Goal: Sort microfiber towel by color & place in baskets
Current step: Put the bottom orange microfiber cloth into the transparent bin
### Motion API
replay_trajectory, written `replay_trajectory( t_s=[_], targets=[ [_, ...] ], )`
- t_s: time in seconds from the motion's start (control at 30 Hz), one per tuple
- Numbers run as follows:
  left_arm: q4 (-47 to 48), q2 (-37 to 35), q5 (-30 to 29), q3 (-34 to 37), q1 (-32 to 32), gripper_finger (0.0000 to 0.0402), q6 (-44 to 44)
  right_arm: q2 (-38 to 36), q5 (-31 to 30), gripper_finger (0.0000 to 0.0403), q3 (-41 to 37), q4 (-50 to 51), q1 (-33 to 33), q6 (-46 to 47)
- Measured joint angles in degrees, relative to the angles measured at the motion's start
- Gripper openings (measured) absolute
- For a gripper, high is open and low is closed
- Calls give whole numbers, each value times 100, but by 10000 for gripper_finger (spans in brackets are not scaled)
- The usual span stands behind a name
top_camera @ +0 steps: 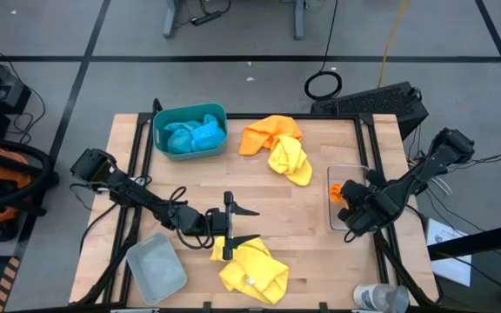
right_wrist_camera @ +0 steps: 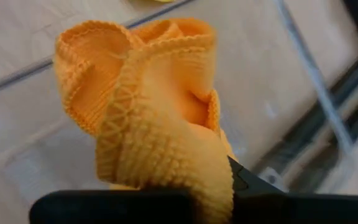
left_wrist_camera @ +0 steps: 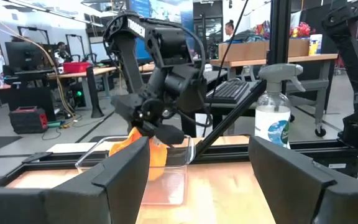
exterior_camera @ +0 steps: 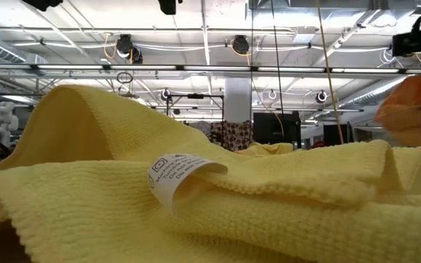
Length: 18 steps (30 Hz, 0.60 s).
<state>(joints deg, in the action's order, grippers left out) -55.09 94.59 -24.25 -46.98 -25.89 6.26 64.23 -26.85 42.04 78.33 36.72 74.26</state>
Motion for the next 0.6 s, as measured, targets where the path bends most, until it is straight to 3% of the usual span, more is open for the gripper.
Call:
replay_trajectory(
  t_s=[0.23,0.37,0.6],
  targets=[
    [13,0,-1,0,0,278,-2,15,90,26,-224,-314,-492,-142],
    [14,0,-2,0,0,278,-2,15,472,51,-310,-333,-797,11],
    [55,0,-2,0,0,278,-4,15,626,101,-194,-427,-1008,-87]
  ],
)
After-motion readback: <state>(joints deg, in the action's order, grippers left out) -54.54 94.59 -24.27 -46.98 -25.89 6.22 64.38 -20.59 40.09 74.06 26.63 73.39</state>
